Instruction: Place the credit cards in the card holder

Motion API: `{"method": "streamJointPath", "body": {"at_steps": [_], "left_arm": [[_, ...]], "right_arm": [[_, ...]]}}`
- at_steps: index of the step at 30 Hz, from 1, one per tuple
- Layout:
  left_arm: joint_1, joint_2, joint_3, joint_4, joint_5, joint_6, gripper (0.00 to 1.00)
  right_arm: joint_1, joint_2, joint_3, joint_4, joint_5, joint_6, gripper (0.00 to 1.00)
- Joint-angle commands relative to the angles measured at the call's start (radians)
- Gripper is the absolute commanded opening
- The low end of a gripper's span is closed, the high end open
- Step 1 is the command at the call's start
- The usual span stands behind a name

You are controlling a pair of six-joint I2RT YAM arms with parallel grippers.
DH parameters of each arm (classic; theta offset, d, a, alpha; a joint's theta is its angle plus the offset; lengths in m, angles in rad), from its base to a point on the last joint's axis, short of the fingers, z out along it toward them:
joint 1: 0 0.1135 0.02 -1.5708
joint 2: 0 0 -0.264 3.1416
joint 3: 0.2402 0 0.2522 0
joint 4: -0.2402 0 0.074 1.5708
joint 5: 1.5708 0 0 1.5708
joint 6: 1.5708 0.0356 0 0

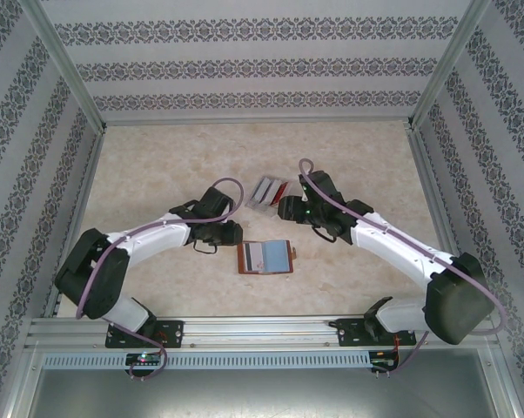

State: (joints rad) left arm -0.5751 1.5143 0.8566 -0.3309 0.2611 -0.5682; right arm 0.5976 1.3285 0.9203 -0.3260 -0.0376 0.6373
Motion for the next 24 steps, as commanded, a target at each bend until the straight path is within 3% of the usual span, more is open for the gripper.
{"method": "streamJointPath", "body": {"at_steps": [1,6,9,14,24], "left_arm": [[-0.008,-0.034,0.004,-0.062,-0.009,0.002,0.34],[-0.008,-0.051,-0.04,-0.034,0.042,-0.012,0.38],[-0.008,-0.052,-0.07,-0.014,0.076,-0.027,0.4],[-0.009,-0.03,-0.107,0.043,0.116,-0.048,0.4],[-0.009,0.013,-0.131,0.098,0.12,-0.066,0.37]], "right_arm": [[-0.006,0.036,0.05,-0.039,-0.001,0.005,0.59],[0.014,0.022,0.0,-0.075,-0.148,0.087,0.59],[0.118,-0.01,-0.07,-0.08,-0.146,0.141,0.61],[0.202,-0.008,-0.186,-0.015,-0.155,0.201,0.61],[0.226,0.098,-0.213,0.042,-0.156,0.165,0.64]]}}
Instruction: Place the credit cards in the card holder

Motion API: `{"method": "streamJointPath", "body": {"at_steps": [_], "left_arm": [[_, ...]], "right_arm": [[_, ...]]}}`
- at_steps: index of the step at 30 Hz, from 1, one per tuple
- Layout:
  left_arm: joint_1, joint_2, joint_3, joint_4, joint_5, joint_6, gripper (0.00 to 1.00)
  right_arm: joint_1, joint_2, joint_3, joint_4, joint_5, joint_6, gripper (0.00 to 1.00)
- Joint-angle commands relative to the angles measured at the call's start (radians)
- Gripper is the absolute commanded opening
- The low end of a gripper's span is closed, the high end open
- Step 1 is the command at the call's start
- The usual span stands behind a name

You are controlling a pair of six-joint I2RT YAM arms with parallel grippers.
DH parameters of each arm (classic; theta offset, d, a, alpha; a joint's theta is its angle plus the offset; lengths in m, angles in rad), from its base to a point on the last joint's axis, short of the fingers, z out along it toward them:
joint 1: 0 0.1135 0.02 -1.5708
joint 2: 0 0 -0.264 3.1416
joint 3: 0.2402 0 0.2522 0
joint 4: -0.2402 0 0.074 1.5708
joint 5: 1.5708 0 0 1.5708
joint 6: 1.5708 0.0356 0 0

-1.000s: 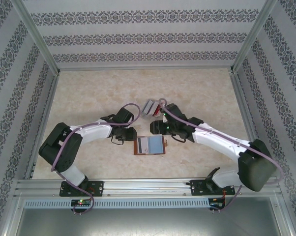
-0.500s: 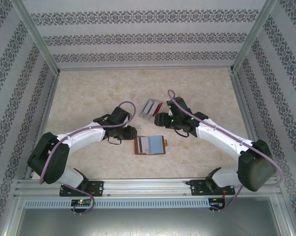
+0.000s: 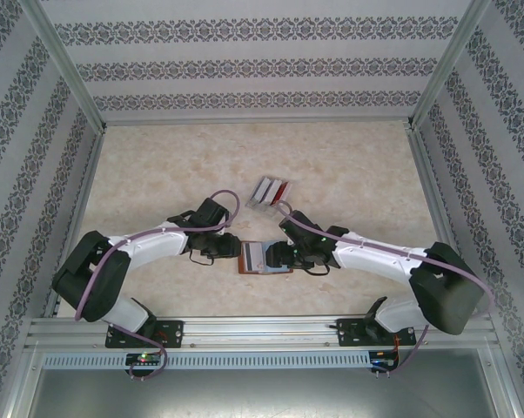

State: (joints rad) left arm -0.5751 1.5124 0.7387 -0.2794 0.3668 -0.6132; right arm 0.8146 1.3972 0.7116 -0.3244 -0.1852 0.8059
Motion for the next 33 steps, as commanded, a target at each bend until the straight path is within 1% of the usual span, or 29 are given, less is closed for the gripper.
{"method": "streamJointPath", "body": {"at_steps": [1,9,13,18,20,23,29,33], "left_arm": [[-0.008,0.018,-0.012,0.049,0.017,-0.023,0.36],[-0.008,0.019,-0.012,0.045,0.018,-0.024,0.34],[-0.008,0.017,-0.021,0.056,0.012,-0.026,0.33],[-0.009,0.027,-0.01,0.044,0.018,-0.023,0.33],[-0.008,0.025,-0.015,0.053,0.014,-0.024,0.33],[-0.008,0.032,0.005,0.016,0.008,-0.006,0.32],[-0.008,0.033,0.006,0.017,0.008,-0.01,0.31],[-0.008,0.034,-0.005,0.038,0.011,-0.019,0.3]], "right_arm": [[0.009,0.043,0.001,0.039,-0.006,-0.01,0.64],[0.005,0.099,0.025,0.049,-0.017,-0.032,0.6],[0.005,0.1,0.03,0.053,-0.034,-0.037,0.57],[0.005,0.072,0.036,0.025,-0.007,-0.042,0.51],[0.005,0.066,0.047,-0.002,0.006,-0.055,0.5],[0.005,0.061,0.051,-0.029,0.035,-0.06,0.5],[0.006,0.062,0.039,-0.009,0.021,-0.055,0.49],[0.008,0.082,0.049,0.012,0.0,-0.057,0.45]]}}
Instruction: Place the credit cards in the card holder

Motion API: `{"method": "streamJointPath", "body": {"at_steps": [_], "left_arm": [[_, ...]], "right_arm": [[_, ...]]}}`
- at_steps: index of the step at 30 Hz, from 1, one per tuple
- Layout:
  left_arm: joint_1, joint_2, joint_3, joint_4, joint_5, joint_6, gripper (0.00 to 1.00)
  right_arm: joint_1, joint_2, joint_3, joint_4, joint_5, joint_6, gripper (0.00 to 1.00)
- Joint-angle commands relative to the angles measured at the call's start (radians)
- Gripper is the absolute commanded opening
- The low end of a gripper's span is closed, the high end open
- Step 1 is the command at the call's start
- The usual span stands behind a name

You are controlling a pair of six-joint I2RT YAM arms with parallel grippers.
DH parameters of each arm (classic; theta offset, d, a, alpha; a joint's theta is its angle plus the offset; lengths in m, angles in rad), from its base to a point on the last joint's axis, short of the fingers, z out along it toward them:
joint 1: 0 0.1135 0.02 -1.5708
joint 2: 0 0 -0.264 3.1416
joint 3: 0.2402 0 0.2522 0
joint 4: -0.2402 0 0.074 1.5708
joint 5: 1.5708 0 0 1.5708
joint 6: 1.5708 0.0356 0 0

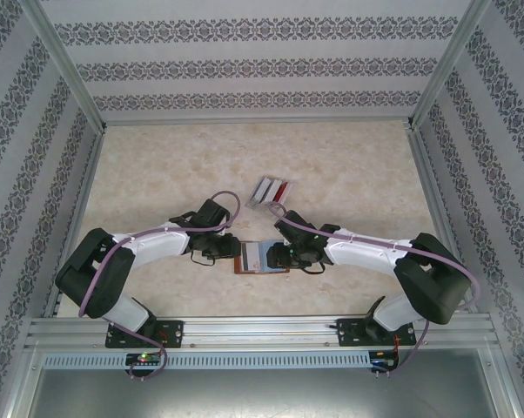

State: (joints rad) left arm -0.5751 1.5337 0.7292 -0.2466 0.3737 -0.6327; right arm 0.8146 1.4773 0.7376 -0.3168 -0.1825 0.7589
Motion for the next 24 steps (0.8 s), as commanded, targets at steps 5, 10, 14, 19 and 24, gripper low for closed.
{"method": "streamJointPath", "body": {"at_steps": [5,10,14,19,24], "left_arm": [[-0.008,0.018,0.015,-0.012,0.007,0.004,0.28],[-0.009,0.024,0.021,-0.012,0.01,0.004,0.27],[-0.008,0.022,0.012,0.004,0.013,-0.005,0.27],[-0.008,0.031,0.019,0.003,0.021,-0.004,0.26],[-0.008,0.032,0.018,0.012,0.025,-0.008,0.26]], "right_arm": [[0.009,0.019,0.022,0.015,0.0,-0.01,0.42],[0.011,0.033,0.014,0.02,0.005,-0.013,0.42],[0.011,0.04,0.017,0.029,-0.003,-0.014,0.41],[0.012,0.04,0.017,0.05,-0.012,-0.009,0.36],[0.015,0.046,0.022,0.056,-0.018,-0.012,0.3]]}}
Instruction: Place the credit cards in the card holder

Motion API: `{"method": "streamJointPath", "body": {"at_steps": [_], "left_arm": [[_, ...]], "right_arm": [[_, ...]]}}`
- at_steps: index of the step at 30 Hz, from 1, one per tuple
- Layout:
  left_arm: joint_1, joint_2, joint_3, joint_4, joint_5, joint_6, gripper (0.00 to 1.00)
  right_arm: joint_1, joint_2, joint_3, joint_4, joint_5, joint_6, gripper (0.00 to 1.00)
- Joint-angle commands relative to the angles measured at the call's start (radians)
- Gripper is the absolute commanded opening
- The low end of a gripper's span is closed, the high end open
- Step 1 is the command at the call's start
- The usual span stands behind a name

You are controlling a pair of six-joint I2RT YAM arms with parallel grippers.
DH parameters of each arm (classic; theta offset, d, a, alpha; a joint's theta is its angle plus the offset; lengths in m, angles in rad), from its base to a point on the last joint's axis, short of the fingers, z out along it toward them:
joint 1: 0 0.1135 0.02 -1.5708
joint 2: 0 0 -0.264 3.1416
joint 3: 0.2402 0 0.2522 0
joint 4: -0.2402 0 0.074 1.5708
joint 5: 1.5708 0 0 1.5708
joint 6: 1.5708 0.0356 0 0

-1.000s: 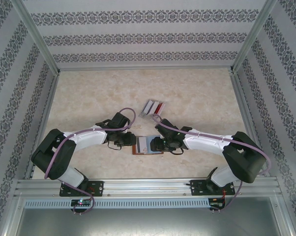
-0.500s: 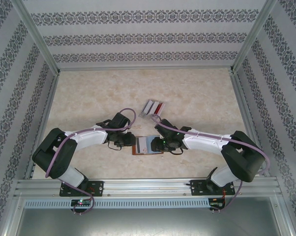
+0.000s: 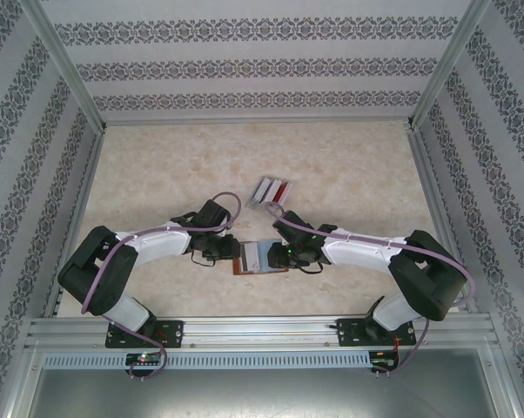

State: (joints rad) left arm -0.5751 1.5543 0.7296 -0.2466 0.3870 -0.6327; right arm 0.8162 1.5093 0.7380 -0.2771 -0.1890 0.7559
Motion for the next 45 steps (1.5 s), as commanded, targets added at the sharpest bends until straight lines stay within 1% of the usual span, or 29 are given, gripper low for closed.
{"method": "streamJointPath", "body": {"at_steps": [1,6,11,14,16,20,26,32,35,38,40,41,43,45], "left_arm": [[-0.009,0.011,0.016,0.013,0.013,-0.008,0.26],[-0.008,0.014,0.014,0.018,0.018,-0.01,0.26],[-0.008,0.011,0.01,0.018,0.018,-0.01,0.26],[-0.008,0.012,0.008,0.018,0.018,-0.009,0.25],[-0.008,0.009,0.003,0.023,0.018,-0.01,0.25],[-0.008,0.012,-0.002,0.033,0.019,-0.012,0.25],[-0.008,0.016,-0.007,0.049,0.023,-0.021,0.24],[-0.009,0.007,-0.012,0.045,-0.001,-0.022,0.23],[0.003,0.003,-0.016,0.056,0.009,-0.031,0.23],[0.027,0.0,-0.038,0.108,0.044,-0.058,0.24],[0.042,-0.007,-0.042,0.118,0.062,-0.067,0.25],[0.05,-0.014,-0.043,0.117,0.064,-0.069,0.25],[0.055,-0.029,-0.045,0.12,0.061,-0.071,0.25],[0.059,-0.031,-0.041,0.121,0.065,-0.07,0.25]], "right_arm": [[0.014,0.017,0.023,0.016,-0.012,-0.008,0.3],[0.017,0.022,0.024,0.033,-0.015,-0.008,0.3],[0.019,0.03,0.021,0.043,-0.011,0.002,0.4],[0.021,0.037,0.018,0.041,0.0,0.013,0.47],[0.023,0.044,0.011,0.06,-0.006,0.017,0.49],[0.031,0.059,0.005,0.109,-0.036,0.026,0.49],[0.035,0.059,-0.021,0.284,-0.119,0.067,0.49],[0.035,0.064,-0.048,0.542,-0.236,0.13,0.47],[0.038,0.066,-0.033,0.594,-0.278,0.126,0.48],[0.048,0.102,0.01,0.615,-0.372,0.113,0.47],[0.059,0.099,0.02,0.63,-0.398,0.109,0.46],[0.063,0.077,0.019,0.63,-0.394,0.104,0.47],[0.063,0.013,0.02,0.566,-0.374,0.064,0.47],[0.061,-0.082,0.012,0.441,-0.283,0.0,0.5]]}}
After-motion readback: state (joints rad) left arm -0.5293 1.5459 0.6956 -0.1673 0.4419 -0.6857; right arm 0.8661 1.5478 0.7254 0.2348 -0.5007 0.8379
